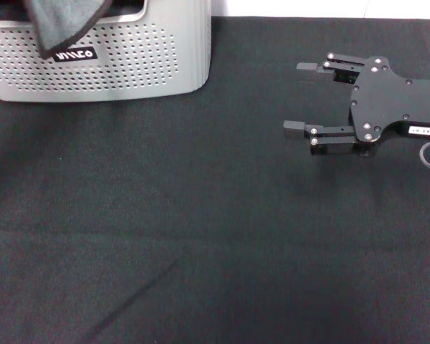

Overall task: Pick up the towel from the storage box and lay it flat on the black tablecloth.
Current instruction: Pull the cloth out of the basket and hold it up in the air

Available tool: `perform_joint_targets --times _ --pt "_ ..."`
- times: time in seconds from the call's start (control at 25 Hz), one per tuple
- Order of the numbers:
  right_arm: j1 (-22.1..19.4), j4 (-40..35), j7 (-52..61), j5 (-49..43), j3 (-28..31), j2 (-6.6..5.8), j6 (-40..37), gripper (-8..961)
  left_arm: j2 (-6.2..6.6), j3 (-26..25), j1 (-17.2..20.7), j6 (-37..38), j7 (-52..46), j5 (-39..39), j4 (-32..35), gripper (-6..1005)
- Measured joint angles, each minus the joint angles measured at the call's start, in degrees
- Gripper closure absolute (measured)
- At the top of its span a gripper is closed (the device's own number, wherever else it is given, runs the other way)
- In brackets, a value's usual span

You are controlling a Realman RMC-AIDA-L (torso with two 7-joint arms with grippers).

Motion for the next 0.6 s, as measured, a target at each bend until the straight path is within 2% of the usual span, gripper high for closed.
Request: perform_joint_targets --times 0.24,0.4,0.6 --pt "-0.3 0.0 0.0 0.0 -0.1 0.05 0.0 154 -1.43 0.4 0.0 2.3 -4.0 -2.0 4.9 1000" --pt "-0.4 0.3 0.0 0.0 -0.1 0.09 0.0 154 -1.55 1.0 -0.4 4.7 -6.1 -4.3 5.9 1000" --pt "-0.2 1.3 -0.7 0.5 -0.3 0.15 -0.1 153 -1.54 5.1 -0.1 6.0 -6.3 -11.4 7.0 1000"
